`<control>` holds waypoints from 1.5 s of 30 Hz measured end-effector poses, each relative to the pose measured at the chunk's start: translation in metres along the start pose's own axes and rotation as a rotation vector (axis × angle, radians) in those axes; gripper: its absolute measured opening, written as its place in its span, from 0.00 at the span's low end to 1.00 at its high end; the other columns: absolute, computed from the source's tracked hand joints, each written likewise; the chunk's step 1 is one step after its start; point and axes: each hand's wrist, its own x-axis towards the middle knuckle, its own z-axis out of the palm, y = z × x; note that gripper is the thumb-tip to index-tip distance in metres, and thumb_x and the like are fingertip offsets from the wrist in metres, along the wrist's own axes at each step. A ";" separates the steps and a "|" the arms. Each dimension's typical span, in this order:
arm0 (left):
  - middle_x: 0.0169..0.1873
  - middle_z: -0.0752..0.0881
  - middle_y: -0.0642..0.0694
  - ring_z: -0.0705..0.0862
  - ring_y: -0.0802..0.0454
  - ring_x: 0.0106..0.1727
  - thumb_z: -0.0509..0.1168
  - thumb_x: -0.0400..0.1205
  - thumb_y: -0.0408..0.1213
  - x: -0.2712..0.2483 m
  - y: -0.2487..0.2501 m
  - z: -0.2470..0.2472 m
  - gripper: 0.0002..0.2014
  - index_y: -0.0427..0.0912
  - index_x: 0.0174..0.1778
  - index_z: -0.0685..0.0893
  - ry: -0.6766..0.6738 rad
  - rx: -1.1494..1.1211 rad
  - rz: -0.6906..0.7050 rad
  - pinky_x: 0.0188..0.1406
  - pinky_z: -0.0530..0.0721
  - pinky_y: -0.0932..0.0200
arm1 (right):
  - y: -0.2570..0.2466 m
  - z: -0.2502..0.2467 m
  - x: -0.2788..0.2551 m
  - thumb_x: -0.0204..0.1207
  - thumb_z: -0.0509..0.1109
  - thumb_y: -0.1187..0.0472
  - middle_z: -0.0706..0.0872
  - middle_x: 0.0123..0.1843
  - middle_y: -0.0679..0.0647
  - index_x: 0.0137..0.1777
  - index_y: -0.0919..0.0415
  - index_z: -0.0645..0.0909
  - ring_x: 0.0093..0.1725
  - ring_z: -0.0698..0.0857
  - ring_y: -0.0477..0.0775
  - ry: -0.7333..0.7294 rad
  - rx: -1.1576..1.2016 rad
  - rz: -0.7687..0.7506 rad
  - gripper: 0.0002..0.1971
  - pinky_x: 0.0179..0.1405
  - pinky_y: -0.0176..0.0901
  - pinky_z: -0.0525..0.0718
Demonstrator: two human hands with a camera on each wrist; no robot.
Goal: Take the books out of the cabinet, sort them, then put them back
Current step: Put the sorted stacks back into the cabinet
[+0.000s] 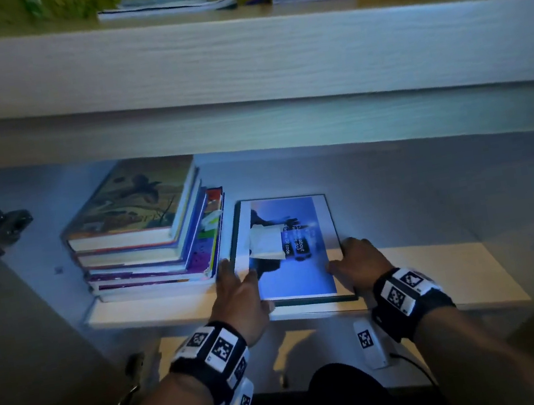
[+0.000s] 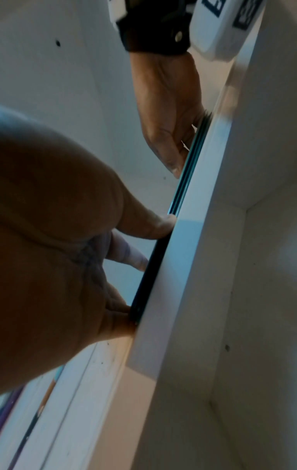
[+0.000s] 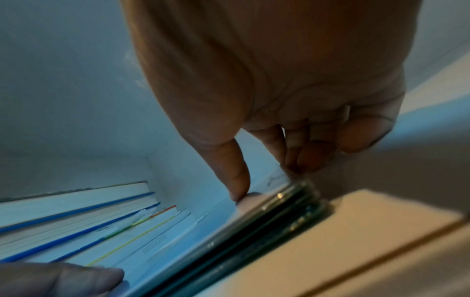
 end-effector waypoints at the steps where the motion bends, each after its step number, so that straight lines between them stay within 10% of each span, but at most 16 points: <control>1: 0.86 0.35 0.35 0.35 0.36 0.88 0.65 0.86 0.48 0.002 0.001 -0.001 0.35 0.45 0.87 0.59 0.005 0.021 0.007 0.86 0.58 0.41 | -0.001 0.001 0.002 0.75 0.69 0.45 0.79 0.63 0.61 0.59 0.60 0.77 0.59 0.84 0.67 -0.006 -0.005 -0.010 0.21 0.50 0.48 0.81; 5: 0.87 0.40 0.33 0.36 0.35 0.88 0.63 0.87 0.47 0.006 0.004 -0.003 0.33 0.41 0.86 0.59 -0.009 0.081 0.002 0.85 0.59 0.39 | -0.003 0.000 0.004 0.77 0.70 0.44 0.77 0.67 0.61 0.66 0.60 0.78 0.63 0.84 0.67 0.001 -0.011 -0.015 0.24 0.59 0.52 0.84; 12: 0.87 0.44 0.35 0.40 0.37 0.88 0.59 0.88 0.49 -0.004 -0.003 0.001 0.34 0.42 0.88 0.54 0.020 0.087 0.061 0.86 0.57 0.41 | 0.002 -0.008 -0.001 0.75 0.71 0.42 0.85 0.55 0.61 0.51 0.61 0.81 0.45 0.84 0.58 -0.010 0.010 -0.083 0.20 0.34 0.42 0.76; 16: 0.88 0.43 0.39 0.42 0.43 0.89 0.60 0.89 0.47 -0.016 -0.015 -0.004 0.34 0.42 0.88 0.55 0.077 0.063 0.123 0.86 0.56 0.48 | -0.021 -0.022 -0.017 0.75 0.76 0.48 0.81 0.64 0.66 0.68 0.60 0.81 0.62 0.85 0.67 0.177 0.140 -0.183 0.25 0.61 0.51 0.83; 20: 0.87 0.57 0.46 0.57 0.50 0.87 0.62 0.88 0.42 -0.021 -0.030 -0.009 0.28 0.46 0.85 0.65 0.202 0.009 0.196 0.82 0.64 0.55 | -0.076 -0.016 -0.032 0.77 0.76 0.53 0.90 0.53 0.53 0.65 0.54 0.87 0.51 0.89 0.56 0.040 0.474 -0.478 0.17 0.60 0.53 0.87; 25: 0.60 0.79 0.49 0.80 0.48 0.65 0.68 0.81 0.40 -0.023 -0.052 -0.013 0.16 0.50 0.65 0.84 0.355 0.004 0.244 0.63 0.79 0.55 | -0.111 0.016 -0.042 0.79 0.75 0.55 0.89 0.51 0.53 0.54 0.56 0.86 0.53 0.87 0.56 -0.139 0.239 -0.559 0.08 0.63 0.54 0.84; 31: 0.42 0.79 0.46 0.79 0.44 0.46 0.70 0.75 0.37 -0.026 -0.113 -0.034 0.04 0.45 0.39 0.81 0.735 -0.289 0.022 0.45 0.74 0.57 | -0.151 0.050 -0.048 0.82 0.60 0.52 0.85 0.42 0.54 0.56 0.63 0.82 0.41 0.82 0.58 -0.205 0.376 -0.555 0.16 0.45 0.59 0.82; 36: 0.62 0.75 0.29 0.75 0.35 0.62 0.67 0.82 0.35 -0.012 -0.147 -0.064 0.15 0.34 0.63 0.77 0.964 -0.603 -0.343 0.67 0.70 0.55 | -0.180 0.073 -0.034 0.78 0.64 0.43 0.88 0.43 0.56 0.66 0.61 0.81 0.39 0.86 0.54 -0.267 0.781 -0.326 0.25 0.49 0.57 0.80; 42: 0.74 0.71 0.36 0.72 0.38 0.74 0.70 0.80 0.43 -0.004 -0.147 -0.051 0.29 0.43 0.76 0.70 0.994 -0.640 -0.313 0.78 0.70 0.47 | -0.193 0.076 -0.035 0.78 0.67 0.51 0.91 0.57 0.56 0.69 0.54 0.79 0.51 0.89 0.60 -0.328 0.820 -0.313 0.20 0.59 0.58 0.88; 45: 0.66 0.77 0.46 0.80 0.45 0.64 0.70 0.81 0.42 -0.005 -0.147 -0.054 0.27 0.48 0.75 0.68 0.989 -0.812 -0.267 0.71 0.77 0.51 | -0.196 0.086 -0.027 0.65 0.70 0.46 0.91 0.58 0.54 0.63 0.48 0.79 0.59 0.89 0.63 -0.317 0.784 -0.321 0.24 0.67 0.68 0.86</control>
